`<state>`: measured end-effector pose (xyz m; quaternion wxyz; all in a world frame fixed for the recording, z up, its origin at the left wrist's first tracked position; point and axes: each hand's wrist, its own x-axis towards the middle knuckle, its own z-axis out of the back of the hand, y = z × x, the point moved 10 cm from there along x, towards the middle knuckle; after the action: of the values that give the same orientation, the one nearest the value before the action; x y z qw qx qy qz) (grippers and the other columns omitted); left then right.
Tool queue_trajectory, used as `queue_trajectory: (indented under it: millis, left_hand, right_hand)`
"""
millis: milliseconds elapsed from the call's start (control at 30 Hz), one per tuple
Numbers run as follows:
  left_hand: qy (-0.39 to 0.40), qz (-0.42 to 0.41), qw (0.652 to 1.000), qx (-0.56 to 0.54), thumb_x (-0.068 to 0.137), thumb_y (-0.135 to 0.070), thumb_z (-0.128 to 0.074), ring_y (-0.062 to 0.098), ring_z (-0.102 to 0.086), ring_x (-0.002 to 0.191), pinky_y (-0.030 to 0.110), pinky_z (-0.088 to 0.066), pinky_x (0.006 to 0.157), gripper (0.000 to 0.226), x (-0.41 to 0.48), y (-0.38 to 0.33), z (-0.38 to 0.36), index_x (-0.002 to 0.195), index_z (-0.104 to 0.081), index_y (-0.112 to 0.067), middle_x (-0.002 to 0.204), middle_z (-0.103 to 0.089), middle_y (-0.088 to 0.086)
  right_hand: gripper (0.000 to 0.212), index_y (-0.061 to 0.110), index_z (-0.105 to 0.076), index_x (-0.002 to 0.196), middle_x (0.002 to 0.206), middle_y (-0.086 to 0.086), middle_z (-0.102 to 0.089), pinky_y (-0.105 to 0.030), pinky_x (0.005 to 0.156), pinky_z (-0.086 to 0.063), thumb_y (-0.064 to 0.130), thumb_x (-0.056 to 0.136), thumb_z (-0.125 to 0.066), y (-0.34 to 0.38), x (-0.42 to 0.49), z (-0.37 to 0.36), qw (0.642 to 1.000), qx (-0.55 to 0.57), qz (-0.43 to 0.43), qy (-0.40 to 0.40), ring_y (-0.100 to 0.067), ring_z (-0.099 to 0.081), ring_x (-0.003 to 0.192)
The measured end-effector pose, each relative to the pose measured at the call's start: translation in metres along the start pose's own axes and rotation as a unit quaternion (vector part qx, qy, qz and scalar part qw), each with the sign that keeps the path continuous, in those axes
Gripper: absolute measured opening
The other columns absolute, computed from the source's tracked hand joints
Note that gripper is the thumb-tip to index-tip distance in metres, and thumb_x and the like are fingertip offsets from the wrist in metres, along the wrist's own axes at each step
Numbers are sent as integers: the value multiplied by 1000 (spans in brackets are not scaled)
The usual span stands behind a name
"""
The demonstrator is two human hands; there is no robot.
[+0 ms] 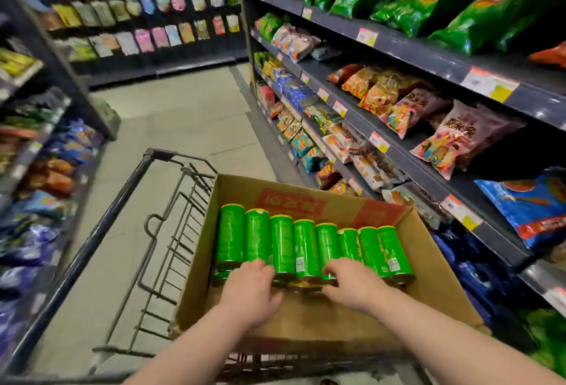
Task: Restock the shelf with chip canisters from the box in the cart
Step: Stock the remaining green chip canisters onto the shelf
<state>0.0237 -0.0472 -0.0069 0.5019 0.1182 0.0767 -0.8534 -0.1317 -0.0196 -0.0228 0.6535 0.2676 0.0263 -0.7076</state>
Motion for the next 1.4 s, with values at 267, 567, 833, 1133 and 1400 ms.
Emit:
queue_trajectory:
  millis: [267, 567, 833, 1133, 1400]
  left_hand:
    - [25, 121, 992, -37, 87, -51, -49, 23, -41, 126, 36, -40, 102, 63, 46, 55, -17, 139, -36, -18, 138, -39, 3]
    - [49, 258, 953, -151, 83, -45, -58, 29, -31, 135, 41, -35, 108, 80, 72, 108, -42, 145, -19, -14, 149, -23, 10]
    - [22, 365, 881, -300, 76, -38, -67, 33, -34, 135, 42, -32, 109, 94, 80, 135, -64, 150, -12, -16, 151, -25, 14]
    - [28, 414, 890, -189, 82, -48, -64, 33, -37, 129, 42, -33, 105, 103, 80, 139, -64, 151, 4, -13, 146, -26, 14]
    - [0, 413, 873, -260, 85, -41, -62, 36, -48, 119, 42, -41, 95, 92, 77, 133, -54, 150, -2, -16, 139, -33, 15]
  right_hand:
    - [43, 20, -55, 125, 130, -7, -57, -34, 95, -47, 35, 86, -57, 17, 84, -22, 996, 26, 45, 77, -28, -54, 119]
    - [53, 13, -45, 135, 137, -11, -49, -33, 100, -43, 30, 87, -59, 59, 151, -45, 985, 117, 56, 117, -28, -50, 124]
    - [50, 11, -48, 128, 127, -11, -56, -31, 93, -44, 30, 84, -63, 74, 185, -63, 968, 220, 12, 118, -28, -55, 117]
    - [71, 11, -31, 146, 143, -11, -41, -34, 103, -39, 34, 86, -62, 69, 193, -78, 969, 209, 0, 136, -28, -44, 129]
    - [53, 11, -45, 131, 128, -9, -51, -32, 89, -44, 33, 85, -61, 70, 194, -73, 972, 205, 3, 112, -28, -53, 116]
